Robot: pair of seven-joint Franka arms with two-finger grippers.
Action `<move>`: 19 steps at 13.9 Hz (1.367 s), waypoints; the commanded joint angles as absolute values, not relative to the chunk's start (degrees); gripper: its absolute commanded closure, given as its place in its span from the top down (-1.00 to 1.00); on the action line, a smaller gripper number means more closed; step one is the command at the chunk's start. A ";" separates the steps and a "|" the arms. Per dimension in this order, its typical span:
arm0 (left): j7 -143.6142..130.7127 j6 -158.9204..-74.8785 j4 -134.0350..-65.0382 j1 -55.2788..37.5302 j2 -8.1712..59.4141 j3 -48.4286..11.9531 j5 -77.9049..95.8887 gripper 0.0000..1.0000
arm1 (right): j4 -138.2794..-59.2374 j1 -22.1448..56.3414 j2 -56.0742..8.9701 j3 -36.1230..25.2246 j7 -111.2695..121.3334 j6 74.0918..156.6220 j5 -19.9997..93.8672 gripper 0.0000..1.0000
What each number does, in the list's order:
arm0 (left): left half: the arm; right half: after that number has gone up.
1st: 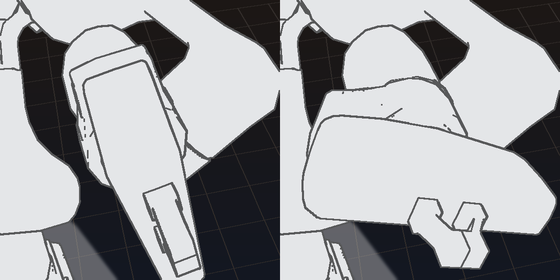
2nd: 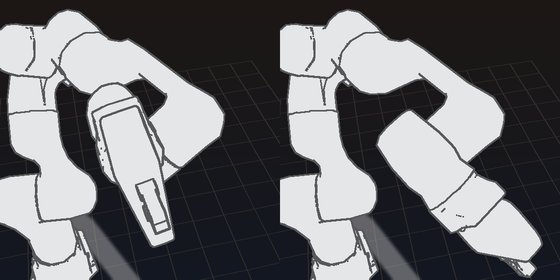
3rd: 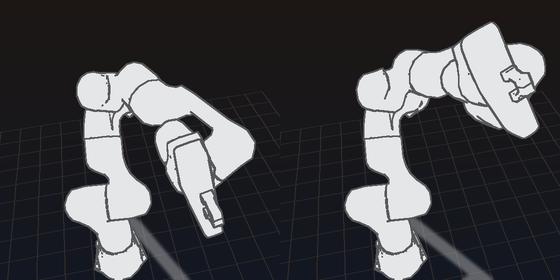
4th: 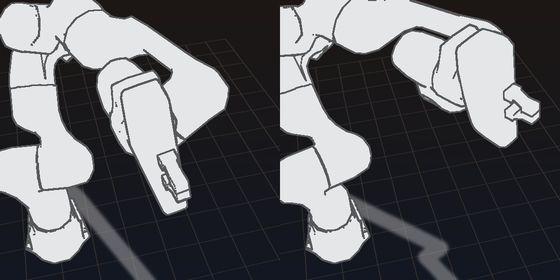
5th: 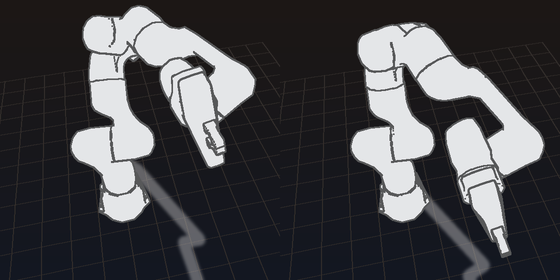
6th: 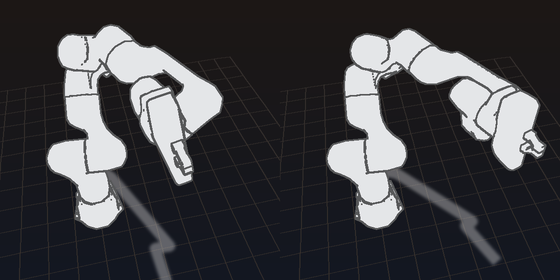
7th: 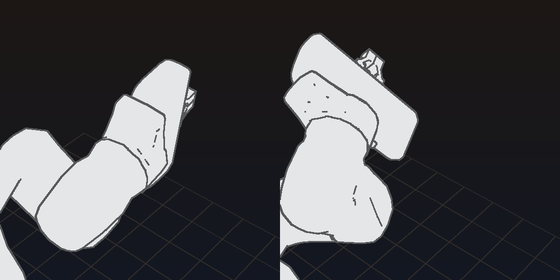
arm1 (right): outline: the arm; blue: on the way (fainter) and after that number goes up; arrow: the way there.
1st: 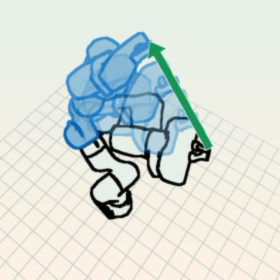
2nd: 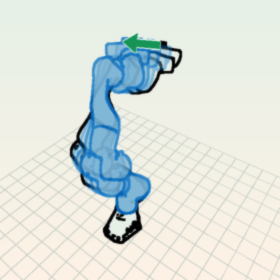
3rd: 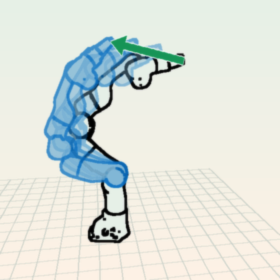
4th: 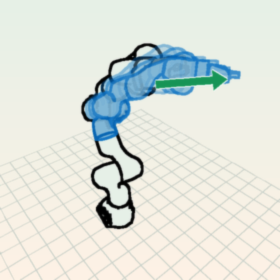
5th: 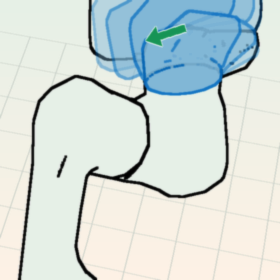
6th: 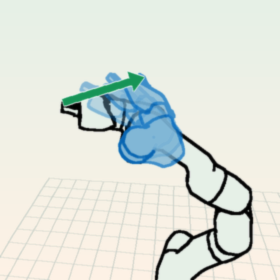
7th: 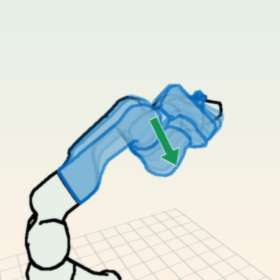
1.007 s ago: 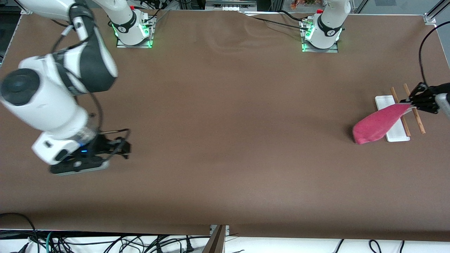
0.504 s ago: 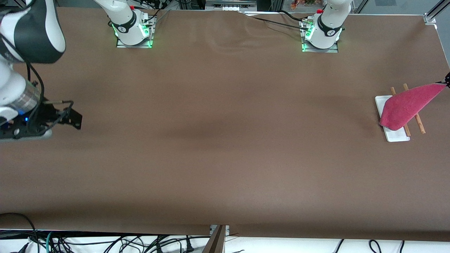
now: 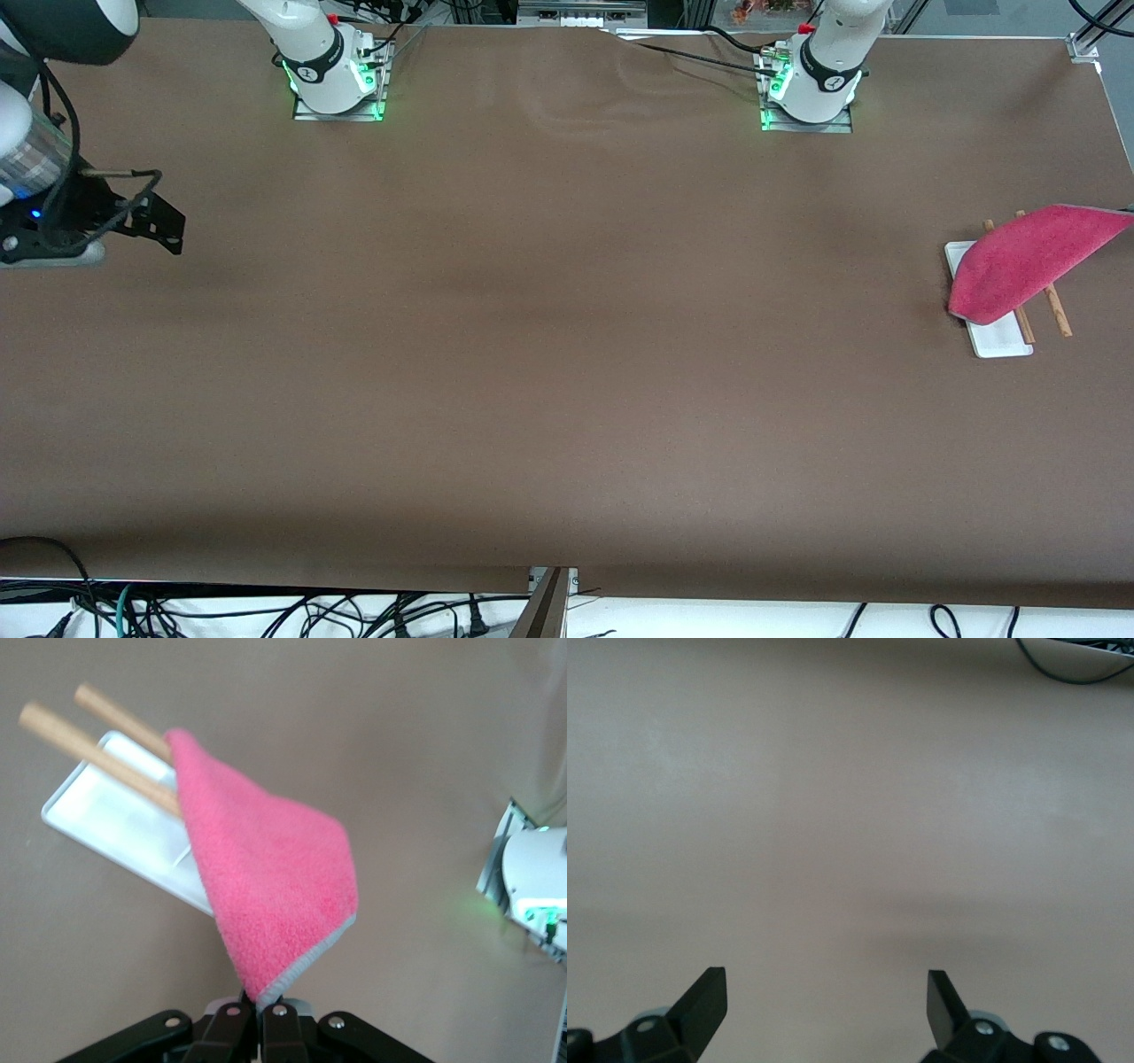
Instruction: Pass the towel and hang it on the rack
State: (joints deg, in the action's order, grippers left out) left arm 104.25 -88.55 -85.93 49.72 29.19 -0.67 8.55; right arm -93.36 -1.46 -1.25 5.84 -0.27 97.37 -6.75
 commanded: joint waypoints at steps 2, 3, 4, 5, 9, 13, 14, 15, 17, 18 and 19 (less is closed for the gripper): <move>110.91 -91.40 -81.39 53.52 34.45 -1.41 7.03 -1.00 | -94.31 -3.25 0.35 0.97 3.33 96.50 2.10 1.00; 111.70 -92.10 -81.39 54.22 35.15 -1.41 7.12 -1.00 | -94.39 -3.25 0.35 0.97 3.43 96.50 2.11 1.00; 112.06 -92.81 -81.39 54.49 35.59 -1.41 7.21 -1.00 | -94.39 -3.16 0.35 1.14 3.25 96.42 1.50 1.00; 112.15 -93.77 -81.39 54.58 35.86 -1.41 7.12 -1.00 | -94.31 -3.16 0.09 1.23 3.34 96.42 1.32 1.00; 112.59 -94.66 -79.98 53.96 35.95 -1.58 7.21 -0.83 | -90.37 -3.08 -3.15 1.05 3.60 96.42 1.14 1.00; 113.64 -94.57 -78.76 53.70 36.12 -2.28 8.00 1.00 | -89.91 -2.90 -3.60 1.40 3.34 97.20 1.23 1.00; 113.64 -94.57 -77.79 53.70 36.30 -2.29 8.00 1.00 | -89.91 -2.73 -3.86 1.49 3.34 97.21 0.71 1.00; 113.64 -94.57 -76.74 53.61 36.21 -2.29 8.00 1.00 | -89.91 -2.81 -3.95 1.49 3.34 97.21 0.44 1.00; 114.08 -94.57 -73.84 52.05 36.30 -2.55 7.65 1.00 | -89.91 -2.81 -3.96 1.49 3.43 97.21 0.44 1.00; 114.43 -94.05 -72.70 51.42 35.95 -2.55 7.21 1.00 | -89.91 -2.81 -3.96 1.49 3.43 97.29 0.35 1.00; 116.00 -93.26 -72.16 51.33 35.60 -2.72 6.77 1.00 | -89.91 -2.81 -4.22 1.49 3.43 97.38 0.18 1.00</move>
